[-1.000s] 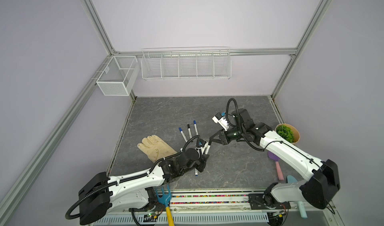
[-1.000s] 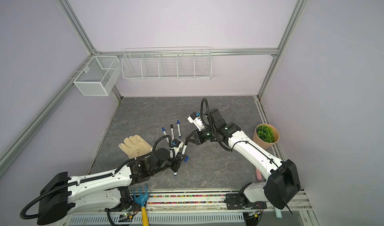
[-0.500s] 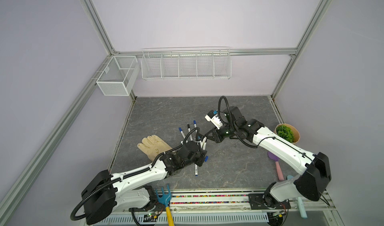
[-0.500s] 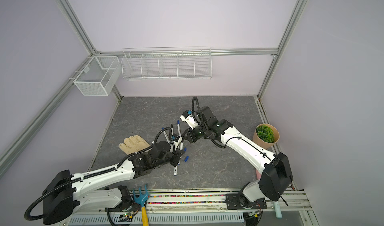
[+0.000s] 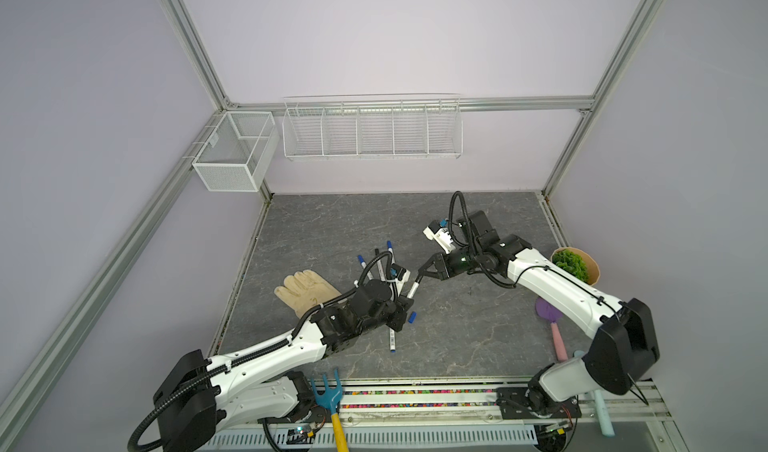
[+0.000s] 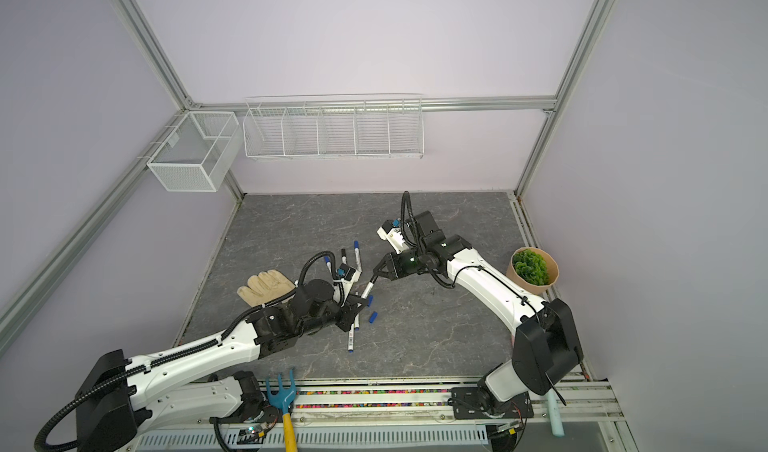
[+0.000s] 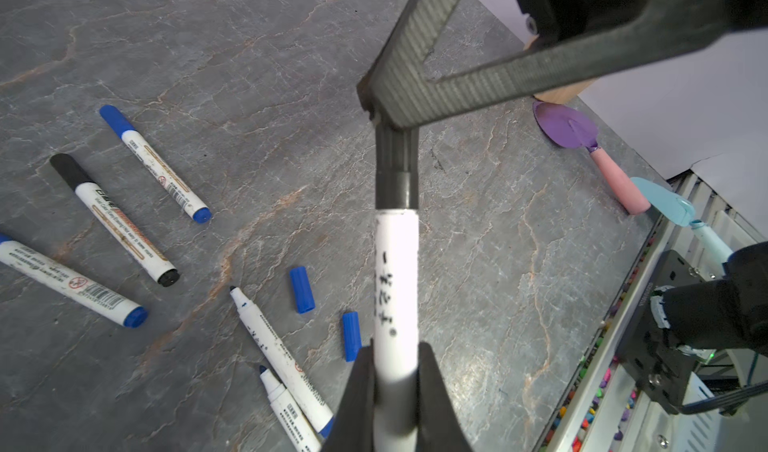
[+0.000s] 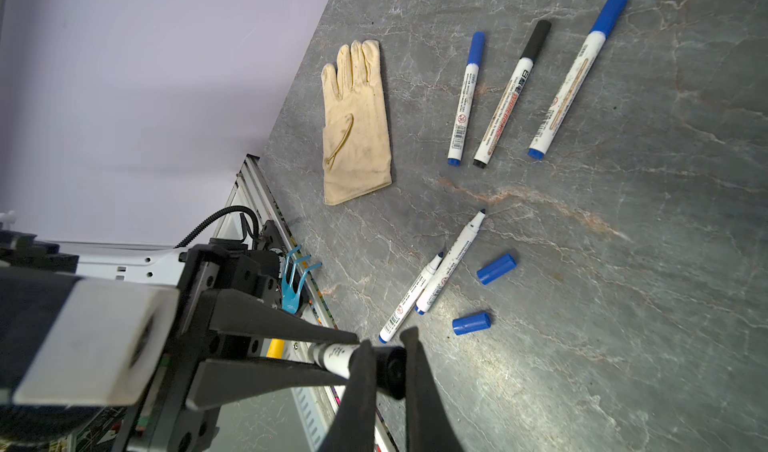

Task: Insert the pens into the pen caps
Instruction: 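Press the black cap down onto the marker tip with the right gripper, then open the right gripper and withdraw it while the left gripper lowers the capped marker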

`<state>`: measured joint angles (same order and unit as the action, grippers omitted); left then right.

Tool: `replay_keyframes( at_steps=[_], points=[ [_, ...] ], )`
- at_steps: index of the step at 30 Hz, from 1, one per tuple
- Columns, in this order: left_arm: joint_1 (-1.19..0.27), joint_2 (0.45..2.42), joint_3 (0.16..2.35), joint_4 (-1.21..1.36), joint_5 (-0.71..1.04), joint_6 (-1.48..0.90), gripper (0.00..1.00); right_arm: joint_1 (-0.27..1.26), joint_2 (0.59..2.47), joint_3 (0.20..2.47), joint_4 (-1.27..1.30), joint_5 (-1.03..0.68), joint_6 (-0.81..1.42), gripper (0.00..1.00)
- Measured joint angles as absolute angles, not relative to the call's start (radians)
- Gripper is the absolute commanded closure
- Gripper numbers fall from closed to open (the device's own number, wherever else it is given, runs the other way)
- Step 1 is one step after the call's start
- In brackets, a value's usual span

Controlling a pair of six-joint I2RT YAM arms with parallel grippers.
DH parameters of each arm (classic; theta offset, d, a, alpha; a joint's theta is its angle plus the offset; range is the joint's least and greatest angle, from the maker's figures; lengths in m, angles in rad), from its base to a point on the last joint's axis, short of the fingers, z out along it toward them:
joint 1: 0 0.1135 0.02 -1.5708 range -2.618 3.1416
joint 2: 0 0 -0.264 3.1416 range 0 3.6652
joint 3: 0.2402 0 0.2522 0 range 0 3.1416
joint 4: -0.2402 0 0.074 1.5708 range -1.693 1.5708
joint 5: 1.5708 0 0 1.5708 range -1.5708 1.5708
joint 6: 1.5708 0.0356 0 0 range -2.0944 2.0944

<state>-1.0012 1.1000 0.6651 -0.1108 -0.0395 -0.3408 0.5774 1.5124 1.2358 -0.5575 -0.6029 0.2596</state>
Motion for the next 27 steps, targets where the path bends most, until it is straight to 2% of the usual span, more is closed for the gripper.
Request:
replay_keyframes(
  at_steps=[1,4,6,11,16,21,27],
  points=[
    [-1.001,1.100,0.663,-0.098,-0.039,-0.358,1.00,0.577,1.512,1.243,-0.560,-0.603,0.263,0.83],
    [-1.001,1.100,0.632,0.029,-0.058,-0.404,1.00,0.576,1.501,1.256,-0.569,-0.614,0.280,0.55],
    [-0.994,1.095,0.623,0.130,-0.097,-0.433,1.00,0.586,1.486,1.239,-0.590,-0.639,0.295,0.48],
    [-0.962,1.010,0.561,0.292,-0.232,-0.525,1.00,0.532,1.435,1.197,-0.626,-0.618,0.330,0.47],
    [-0.860,0.947,0.491,0.269,-0.329,-0.648,1.00,0.499,1.432,1.192,-0.660,-0.588,0.334,0.47],
    [-0.690,0.965,0.429,0.187,-0.334,-0.755,1.00,0.499,1.434,1.180,-0.689,-0.572,0.334,0.48],
    [-0.549,1.095,0.419,0.163,-0.286,-0.793,1.00,0.499,1.439,1.180,-0.710,-0.556,0.333,0.48]
  ],
)
